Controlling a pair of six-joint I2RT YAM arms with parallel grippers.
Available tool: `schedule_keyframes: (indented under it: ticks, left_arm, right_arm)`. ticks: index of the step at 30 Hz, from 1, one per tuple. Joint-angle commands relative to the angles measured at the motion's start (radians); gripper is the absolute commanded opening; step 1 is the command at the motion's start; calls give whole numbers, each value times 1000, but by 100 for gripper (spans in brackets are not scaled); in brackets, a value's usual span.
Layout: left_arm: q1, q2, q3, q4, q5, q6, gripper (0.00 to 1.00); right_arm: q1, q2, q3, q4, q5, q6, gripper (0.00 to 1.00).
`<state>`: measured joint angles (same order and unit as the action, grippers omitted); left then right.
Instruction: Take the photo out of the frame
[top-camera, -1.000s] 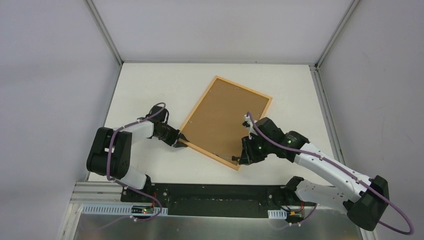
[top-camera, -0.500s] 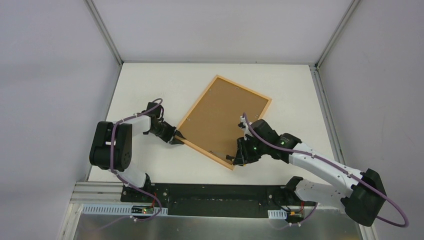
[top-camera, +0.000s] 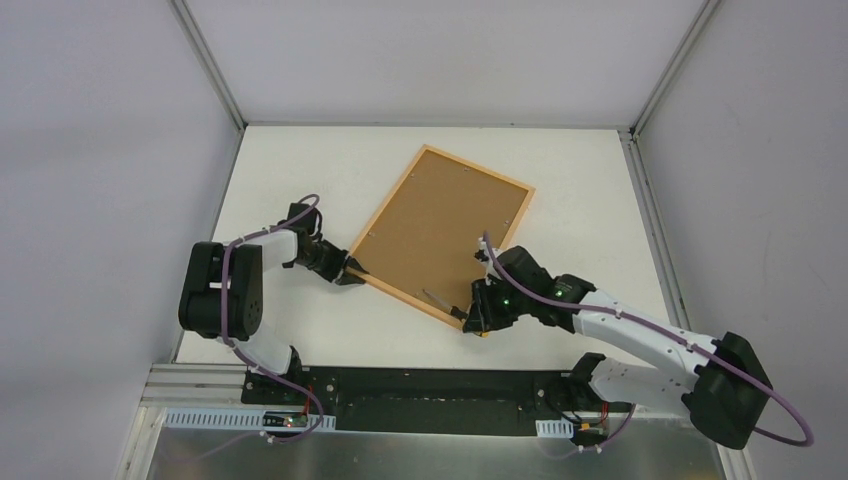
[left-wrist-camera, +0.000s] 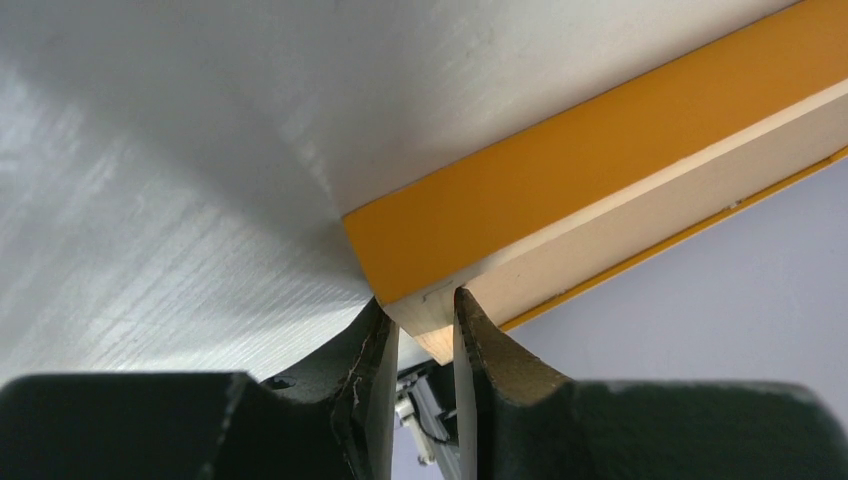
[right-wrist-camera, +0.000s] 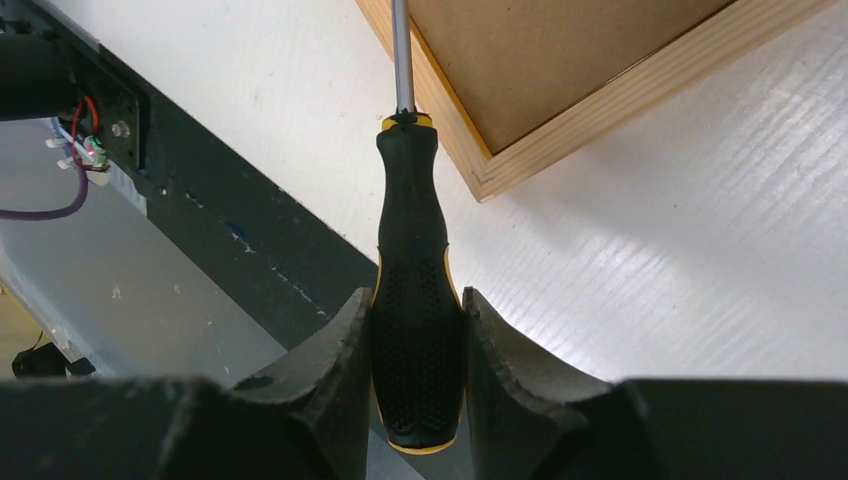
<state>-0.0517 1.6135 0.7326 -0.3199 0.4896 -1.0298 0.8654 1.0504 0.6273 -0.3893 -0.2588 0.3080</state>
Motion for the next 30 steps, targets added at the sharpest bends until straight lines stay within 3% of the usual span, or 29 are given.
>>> schedule_keyframes:
  ticks: [1,13,24,30]
  left_arm:
    - [45,110,6,-62,-85,166,0]
    - [83,194,167,-162,-36,392,0]
    - [82,197,172,-179,-15,407,0]
    - [83,191,166,-179,-11,397,0]
  right_arm:
    - [-3,-91,-12,-40,-14,7,0]
    - [-3,22,35,-55,-157,-41,0]
    - [-2,150,62,83,-255,-88,0]
    - [-2,238,85,184,-194,-73,0]
